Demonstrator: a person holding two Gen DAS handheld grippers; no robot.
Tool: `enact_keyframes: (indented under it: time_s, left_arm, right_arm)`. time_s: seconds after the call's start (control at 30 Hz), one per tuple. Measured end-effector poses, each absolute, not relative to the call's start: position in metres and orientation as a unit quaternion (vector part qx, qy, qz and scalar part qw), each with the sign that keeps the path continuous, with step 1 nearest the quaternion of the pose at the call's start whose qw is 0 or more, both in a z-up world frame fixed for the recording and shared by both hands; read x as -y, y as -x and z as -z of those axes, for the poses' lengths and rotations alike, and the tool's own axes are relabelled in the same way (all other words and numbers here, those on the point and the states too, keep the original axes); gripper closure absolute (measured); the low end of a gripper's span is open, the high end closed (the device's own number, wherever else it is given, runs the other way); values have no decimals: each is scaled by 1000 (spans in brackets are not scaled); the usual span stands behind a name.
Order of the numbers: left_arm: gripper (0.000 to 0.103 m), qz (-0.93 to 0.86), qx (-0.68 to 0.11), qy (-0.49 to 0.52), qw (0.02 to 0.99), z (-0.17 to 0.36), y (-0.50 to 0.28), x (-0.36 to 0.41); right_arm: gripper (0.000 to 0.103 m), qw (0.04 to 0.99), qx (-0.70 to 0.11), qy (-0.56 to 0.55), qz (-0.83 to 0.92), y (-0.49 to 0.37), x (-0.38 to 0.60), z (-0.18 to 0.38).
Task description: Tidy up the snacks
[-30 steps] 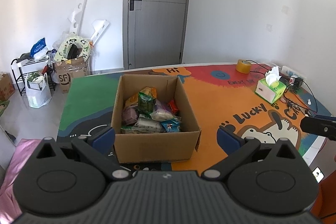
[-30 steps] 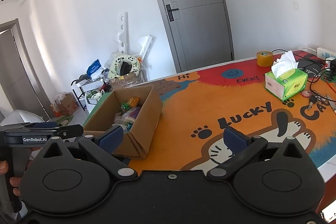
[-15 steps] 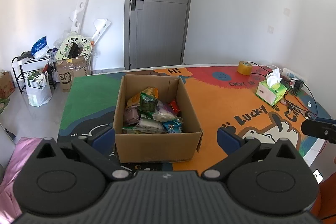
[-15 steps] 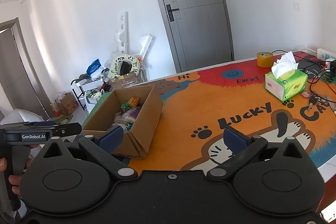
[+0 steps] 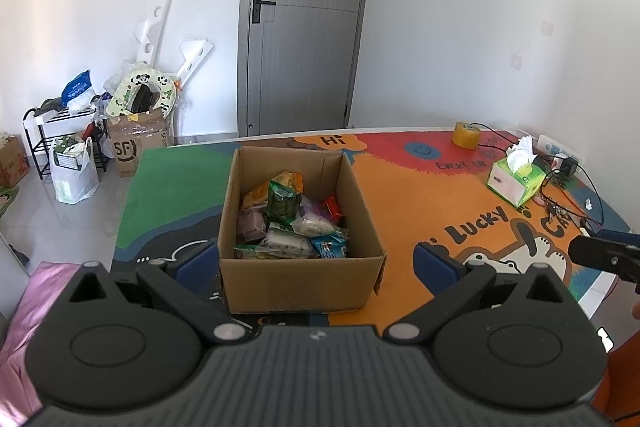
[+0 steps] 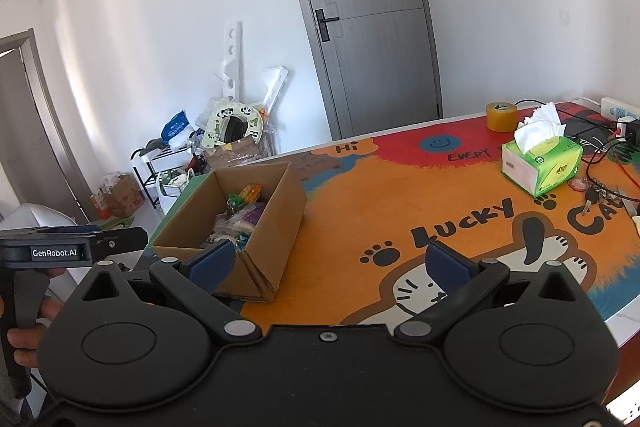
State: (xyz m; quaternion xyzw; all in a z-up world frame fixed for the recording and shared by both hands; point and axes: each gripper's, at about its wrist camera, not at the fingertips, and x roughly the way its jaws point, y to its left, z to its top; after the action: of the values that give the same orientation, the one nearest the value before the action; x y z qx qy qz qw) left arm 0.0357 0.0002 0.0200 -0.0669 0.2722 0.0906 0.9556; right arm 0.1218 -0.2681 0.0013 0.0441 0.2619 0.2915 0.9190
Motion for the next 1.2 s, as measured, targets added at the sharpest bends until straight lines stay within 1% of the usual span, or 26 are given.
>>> enact_keyframes:
  time_s: [1.2]
  left_arm:
    - [1,-86,-274,71,955,-19,-35,4]
  right_arm:
    - [0,924,-261,-38,-277,-123,271,-2]
